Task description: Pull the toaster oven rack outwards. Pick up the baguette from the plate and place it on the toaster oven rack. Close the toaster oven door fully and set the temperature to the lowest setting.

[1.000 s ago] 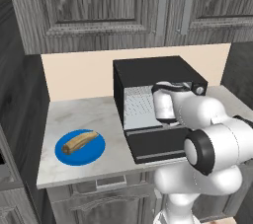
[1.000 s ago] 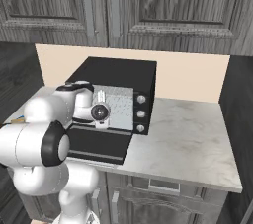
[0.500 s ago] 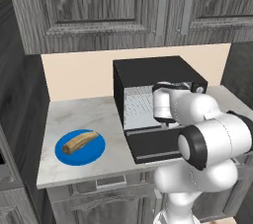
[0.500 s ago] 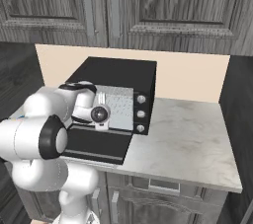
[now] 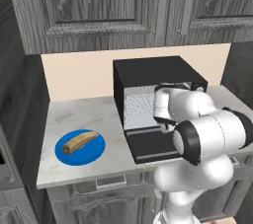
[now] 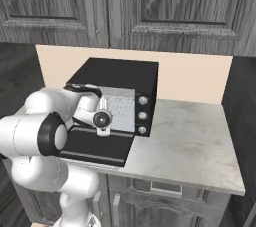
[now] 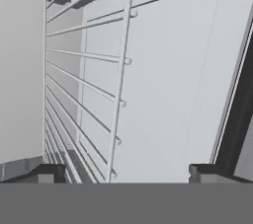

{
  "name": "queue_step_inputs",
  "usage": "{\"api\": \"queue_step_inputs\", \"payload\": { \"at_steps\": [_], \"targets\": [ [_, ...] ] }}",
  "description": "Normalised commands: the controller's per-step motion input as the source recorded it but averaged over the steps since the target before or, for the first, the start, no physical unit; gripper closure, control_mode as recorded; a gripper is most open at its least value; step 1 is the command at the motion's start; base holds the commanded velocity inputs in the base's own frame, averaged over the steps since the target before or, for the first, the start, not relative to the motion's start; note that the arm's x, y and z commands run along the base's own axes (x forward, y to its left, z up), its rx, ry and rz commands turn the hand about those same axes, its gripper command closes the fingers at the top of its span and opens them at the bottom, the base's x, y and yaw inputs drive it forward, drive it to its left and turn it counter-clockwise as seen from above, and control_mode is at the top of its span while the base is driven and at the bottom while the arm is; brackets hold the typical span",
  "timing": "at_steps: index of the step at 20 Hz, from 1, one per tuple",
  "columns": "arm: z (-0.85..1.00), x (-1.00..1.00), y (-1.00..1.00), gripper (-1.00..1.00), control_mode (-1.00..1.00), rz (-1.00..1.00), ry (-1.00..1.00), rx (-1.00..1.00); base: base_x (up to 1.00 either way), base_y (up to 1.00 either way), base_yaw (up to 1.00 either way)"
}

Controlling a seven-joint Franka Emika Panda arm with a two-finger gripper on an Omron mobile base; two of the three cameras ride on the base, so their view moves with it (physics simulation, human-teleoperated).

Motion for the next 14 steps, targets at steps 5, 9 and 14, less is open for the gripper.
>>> {"api": "queue_step_inputs", "payload": {
  "at_steps": [5,9,14],
  "targets": [
    [-0.05,0.0,0.0,-1.0,-1.0,0.08,0.02,0.01,0.0,0.0,0.0],
    [0.0,0.0,-0.02,-1.0,-1.0,0.0,-0.03,0.01,0.0,0.0,0.0],
    [0.0,0.02,0.0,-1.0,-1.0,0.0,-0.08,0.03,0.0,0.0,0.0]
  ]
}}
